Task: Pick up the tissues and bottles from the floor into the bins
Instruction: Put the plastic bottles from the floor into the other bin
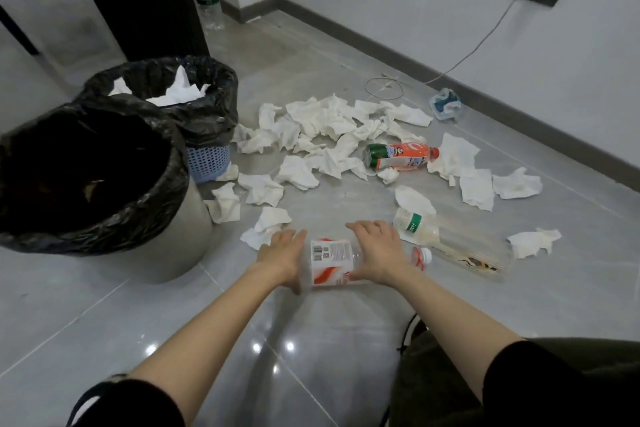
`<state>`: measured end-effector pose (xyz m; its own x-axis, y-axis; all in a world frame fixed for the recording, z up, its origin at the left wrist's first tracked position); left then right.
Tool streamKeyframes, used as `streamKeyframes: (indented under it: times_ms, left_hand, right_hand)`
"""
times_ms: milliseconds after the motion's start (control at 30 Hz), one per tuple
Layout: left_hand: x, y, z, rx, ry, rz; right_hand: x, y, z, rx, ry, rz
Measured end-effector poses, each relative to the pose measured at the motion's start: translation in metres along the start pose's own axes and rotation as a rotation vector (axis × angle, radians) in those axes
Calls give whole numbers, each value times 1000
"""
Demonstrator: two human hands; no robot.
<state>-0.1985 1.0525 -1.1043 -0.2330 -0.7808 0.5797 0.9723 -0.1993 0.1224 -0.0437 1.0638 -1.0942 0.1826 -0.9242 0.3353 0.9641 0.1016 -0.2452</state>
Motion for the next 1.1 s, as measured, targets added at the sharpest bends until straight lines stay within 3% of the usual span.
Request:
streamKeyframes:
  times_ms: [100,200,467,667,800,933,1100]
  left_hand:
    - [-2,18,-10,-78,24,-54]
    - [-9,23,-15,-154,150,-87]
    - [0,-9,-16,-150,236,-43]
    - [29,-47,59,-95,427,37]
    - [60,-66,121,152,595,99]
    - [88,-78,167,451,724,135]
    - [133,-91,215,695,807,59]
  right_hand:
    - [15,35,-13,105,-95,-168]
    - [24,50,-27,56,-111,-235]
    - [15,7,-22,59,-92,-41]
    - [1,-52,68,-12,197,151]
    - [14,-100,146,6,537,300]
    - [45,-133,215,-329,830,360]
    - [55,-163,270,-920,792,364]
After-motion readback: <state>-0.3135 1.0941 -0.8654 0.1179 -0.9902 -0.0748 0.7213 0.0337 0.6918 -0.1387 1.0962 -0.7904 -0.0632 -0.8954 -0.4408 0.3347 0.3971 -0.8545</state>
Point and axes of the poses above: each hand's wrist, its own x-axis away from the middle knuckle, its own z-axis out of the back of the hand, y = z × x, the point moved 10 cm from there along -x, towards the middle knuckle, and after that the axes turned 4 degrees about -x, right-handed, at the moved point
